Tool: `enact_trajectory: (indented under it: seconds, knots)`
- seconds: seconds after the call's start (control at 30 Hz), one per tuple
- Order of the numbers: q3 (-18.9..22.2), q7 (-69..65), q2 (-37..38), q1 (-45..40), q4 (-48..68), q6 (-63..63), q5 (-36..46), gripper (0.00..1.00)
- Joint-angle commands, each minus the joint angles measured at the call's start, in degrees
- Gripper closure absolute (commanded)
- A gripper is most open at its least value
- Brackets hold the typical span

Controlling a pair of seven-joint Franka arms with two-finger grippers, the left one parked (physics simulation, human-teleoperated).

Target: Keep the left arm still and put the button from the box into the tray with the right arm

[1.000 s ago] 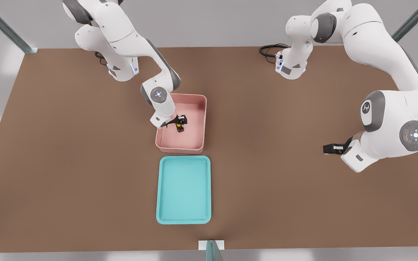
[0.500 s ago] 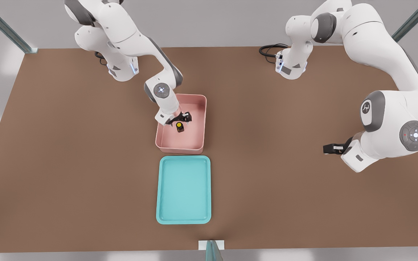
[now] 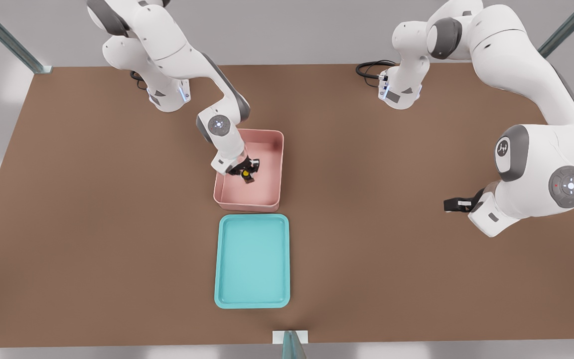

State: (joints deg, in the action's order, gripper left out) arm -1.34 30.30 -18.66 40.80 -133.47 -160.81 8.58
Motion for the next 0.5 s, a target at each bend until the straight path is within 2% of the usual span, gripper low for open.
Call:
enact_trajectory:
  seconds: [0.0,0.17,0.27,0.33,0.4,0.47]
  knots:
    - [0.11,-0.33,0.21,-0.02,0.93,1.55,0.21,0.53]
    - [0.29,-1.03,2.49,-1.51,8.57,13.77,0.21,0.54]
    - [1.34,-5.95,2.40,-4.85,18.68,24.93,0.29,0.54]
    - [1.60,-8.94,2.23,-8.89,22.11,26.16,0.21,0.54]
    - [1.69,-11.40,-0.67,-11.18,29.30,29.32,0.21,0.55]
    - [1.69,-11.49,-9.10,-11.35,40.56,30.12,0.12,0.55]
